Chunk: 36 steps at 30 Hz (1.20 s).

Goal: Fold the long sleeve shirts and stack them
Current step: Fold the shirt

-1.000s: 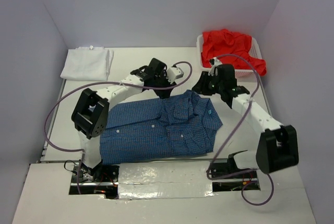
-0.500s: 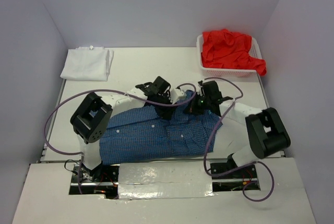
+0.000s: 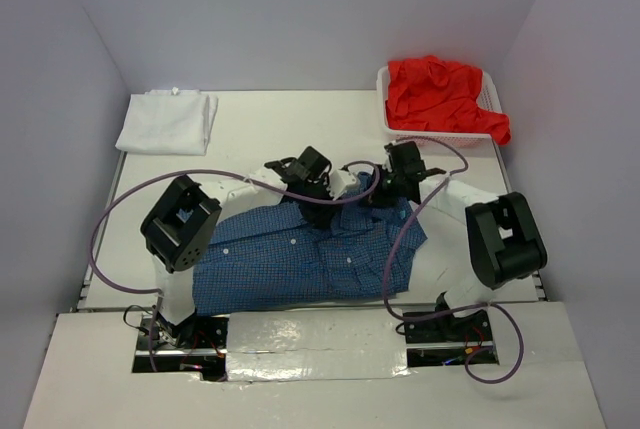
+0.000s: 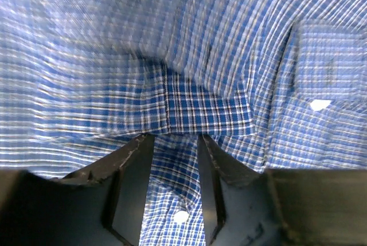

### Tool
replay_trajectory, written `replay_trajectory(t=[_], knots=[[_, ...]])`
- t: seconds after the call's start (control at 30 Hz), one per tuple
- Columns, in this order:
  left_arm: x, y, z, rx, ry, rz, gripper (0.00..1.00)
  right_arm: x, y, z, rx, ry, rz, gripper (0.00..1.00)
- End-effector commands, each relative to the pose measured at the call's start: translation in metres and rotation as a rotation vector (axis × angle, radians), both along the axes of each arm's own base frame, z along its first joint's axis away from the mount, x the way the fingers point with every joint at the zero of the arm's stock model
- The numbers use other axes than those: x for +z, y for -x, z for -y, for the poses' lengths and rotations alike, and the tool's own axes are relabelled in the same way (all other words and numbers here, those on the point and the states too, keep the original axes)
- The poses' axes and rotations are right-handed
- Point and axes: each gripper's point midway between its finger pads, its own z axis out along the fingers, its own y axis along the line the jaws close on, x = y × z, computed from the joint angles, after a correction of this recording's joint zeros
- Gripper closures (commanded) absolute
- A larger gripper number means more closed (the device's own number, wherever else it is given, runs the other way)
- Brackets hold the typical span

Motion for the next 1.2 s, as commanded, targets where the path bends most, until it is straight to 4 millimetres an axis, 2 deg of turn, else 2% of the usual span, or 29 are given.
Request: replay_trajectory(t=[0.0, 0.03, 0.07, 0.1, 0.13, 0.17, 0.2, 0.27, 0.3, 0.33, 0.37, 0.43, 0.47, 0.5, 0.53, 0.57, 0.63, 0.67, 0.73, 0.77, 0.83, 0.87, 0.93, 1.07, 1.17], knots=[[0.062, -0.028, 0.021, -0.015, 0.082, 0.090, 0.51, 0.060, -0.020, 0.019, -0.010, 0.087, 0.164, 0.77], [0.072, -0.033, 0.021, -0.008, 0.085, 0.103, 0.47, 0.082, -0.024, 0.028, -0.048, 0.108, 0.215, 0.65], [0.084, -0.038, 0.021, -0.012, 0.093, 0.128, 0.38, 0.083, -0.016, 0.043, -0.085, 0.137, 0.177, 0.60], [0.104, -0.049, 0.023, -0.006, 0.110, 0.166, 0.37, 0.088, -0.012, 0.052, -0.113, 0.147, 0.169, 0.58], [0.110, -0.050, 0.017, 0.002, 0.091, 0.170, 0.33, 0.094, 0.002, 0.063, -0.146, 0.160, 0.153, 0.58], [0.117, -0.054, 0.014, 0.008, 0.088, 0.183, 0.26, 0.095, 0.009, 0.071, -0.170, 0.166, 0.143, 0.57], [0.129, -0.059, 0.008, 0.019, 0.086, 0.197, 0.24, 0.095, 0.021, 0.083, -0.219, 0.165, 0.131, 0.55], [0.139, -0.069, -0.012, 0.062, 0.072, 0.214, 0.09, 0.082, 0.043, 0.091, -0.257, 0.167, 0.055, 0.54], [0.140, -0.072, -0.021, 0.081, 0.059, 0.212, 0.08, 0.077, 0.052, 0.094, -0.276, 0.160, 0.026, 0.54], [0.137, -0.073, -0.035, 0.111, 0.026, 0.205, 0.08, 0.059, 0.071, 0.095, -0.300, 0.162, -0.066, 0.55], [0.142, -0.081, -0.057, 0.153, 0.010, 0.222, 0.08, 0.050, 0.081, 0.095, -0.310, 0.164, -0.118, 0.55], [0.126, -0.080, -0.090, 0.204, -0.052, 0.204, 0.09, 0.028, 0.106, 0.096, -0.323, 0.182, -0.244, 0.56], [0.129, -0.089, -0.122, 0.277, -0.083, 0.226, 0.10, 0.023, 0.112, 0.095, -0.343, 0.171, -0.278, 0.56], [0.112, -0.083, -0.142, 0.308, -0.119, 0.194, 0.11, 0.012, 0.123, 0.094, -0.351, 0.171, -0.312, 0.56], [0.108, -0.085, -0.162, 0.348, -0.140, 0.190, 0.12, 0.009, 0.125, 0.094, -0.365, 0.163, -0.311, 0.56], [0.095, -0.085, -0.201, 0.431, -0.197, 0.179, 0.14, 0.005, 0.127, 0.095, -0.409, 0.164, -0.319, 0.56], [0.089, -0.081, -0.238, 0.513, -0.234, 0.173, 0.14, 0.001, 0.135, 0.098, -0.456, 0.161, -0.311, 0.56], [0.076, -0.076, -0.270, 0.592, -0.251, 0.130, 0.14, 0.001, 0.136, 0.099, -0.498, 0.152, -0.316, 0.56], [0.069, -0.070, -0.300, 0.666, -0.250, 0.102, 0.13, -0.001, 0.140, 0.104, -0.538, 0.158, -0.281, 0.56], [0.063, -0.064, -0.327, 0.722, -0.260, 0.092, 0.13, -0.002, 0.140, 0.105, -0.552, 0.153, -0.272, 0.56], [0.056, -0.058, -0.351, 0.739, -0.297, 0.107, 0.12, -0.011, 0.143, 0.105, -0.571, 0.145, -0.272, 0.56], [0.045, -0.051, -0.358, 0.740, -0.321, 0.097, 0.12, -0.019, 0.148, 0.106, -0.574, 0.156, -0.301, 0.56], [0.028, -0.040, -0.365, 0.726, -0.345, 0.070, 0.11, -0.025, 0.145, 0.104, -0.565, 0.159, -0.308, 0.56], [0.002, -0.034, -0.376, 0.747, -0.368, 0.039, 0.11, -0.043, 0.142, 0.109, -0.550, 0.226, -0.357, 0.55], [-0.016, -0.028, -0.386, 0.748, -0.396, 0.019, 0.15, -0.043, 0.125, 0.109, -0.536, 0.238, -0.336, 0.60]])
